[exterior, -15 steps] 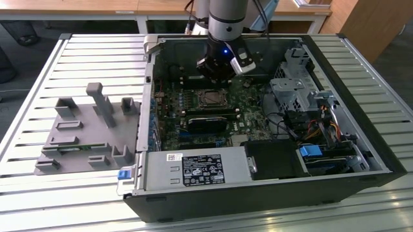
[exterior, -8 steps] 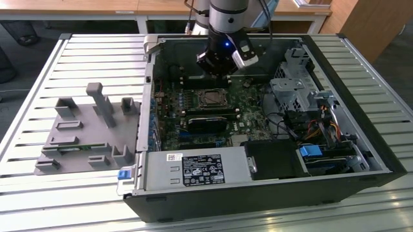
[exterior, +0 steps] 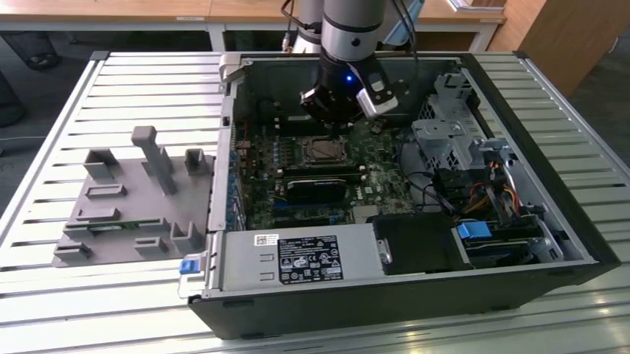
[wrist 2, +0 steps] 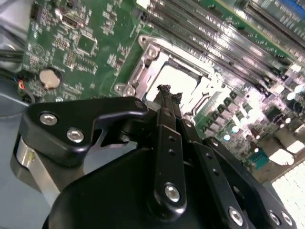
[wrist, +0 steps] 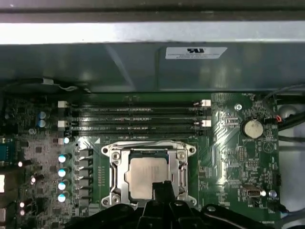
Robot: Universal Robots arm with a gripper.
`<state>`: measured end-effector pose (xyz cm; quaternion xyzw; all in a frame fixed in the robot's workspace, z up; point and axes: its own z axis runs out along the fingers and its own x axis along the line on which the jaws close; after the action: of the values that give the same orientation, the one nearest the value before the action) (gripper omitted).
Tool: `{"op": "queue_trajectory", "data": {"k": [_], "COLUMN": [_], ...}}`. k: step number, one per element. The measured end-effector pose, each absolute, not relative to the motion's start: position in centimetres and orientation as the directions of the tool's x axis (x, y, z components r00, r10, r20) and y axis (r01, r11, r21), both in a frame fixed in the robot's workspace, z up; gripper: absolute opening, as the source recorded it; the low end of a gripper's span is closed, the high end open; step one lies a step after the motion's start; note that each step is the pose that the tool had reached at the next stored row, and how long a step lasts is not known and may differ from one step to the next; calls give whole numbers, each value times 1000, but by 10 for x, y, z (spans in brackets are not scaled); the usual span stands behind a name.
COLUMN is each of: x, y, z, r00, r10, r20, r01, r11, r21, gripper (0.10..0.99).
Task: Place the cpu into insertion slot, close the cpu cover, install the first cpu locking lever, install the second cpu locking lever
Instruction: 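Install the second cpu locking lever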
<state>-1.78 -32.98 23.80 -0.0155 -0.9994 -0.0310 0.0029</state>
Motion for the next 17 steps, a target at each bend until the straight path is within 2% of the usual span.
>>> {"op": "queue_trajectory", "data": {"k": [5,17], "x": [-18,-18], "y": [-337,-363], "z": [236,233], "r00": [-999,-1000], "r10": [30,21], "r20": [15,15], "r01": [31,22], "r11": [996,996], "r21": [84,88], "gripper": [106,106]}}
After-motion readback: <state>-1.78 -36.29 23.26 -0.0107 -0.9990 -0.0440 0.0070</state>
